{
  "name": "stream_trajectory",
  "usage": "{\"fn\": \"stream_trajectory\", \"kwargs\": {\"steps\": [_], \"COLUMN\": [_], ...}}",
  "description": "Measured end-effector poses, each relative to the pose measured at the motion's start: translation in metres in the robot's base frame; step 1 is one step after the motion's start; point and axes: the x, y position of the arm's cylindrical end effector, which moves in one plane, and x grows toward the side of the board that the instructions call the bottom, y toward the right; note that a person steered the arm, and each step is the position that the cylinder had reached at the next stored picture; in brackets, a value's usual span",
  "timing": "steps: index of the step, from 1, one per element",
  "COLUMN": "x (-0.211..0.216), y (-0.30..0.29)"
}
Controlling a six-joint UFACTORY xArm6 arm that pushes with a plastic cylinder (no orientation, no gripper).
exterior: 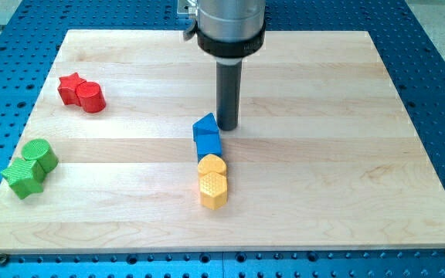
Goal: Slide the red star to the left of the red circle
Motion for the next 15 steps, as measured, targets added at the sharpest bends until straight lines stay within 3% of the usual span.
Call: {"fn": "stream_trajectory", "kwargs": {"steps": [1, 6, 8, 11, 13, 14, 15], "x": [-0.047, -0.062, -0.078, -0.09, -0.125, -0.118, -0.08], "y": [0.014, 0.026, -0.015, -0.016, -0.095, -0.165, -0.202]}}
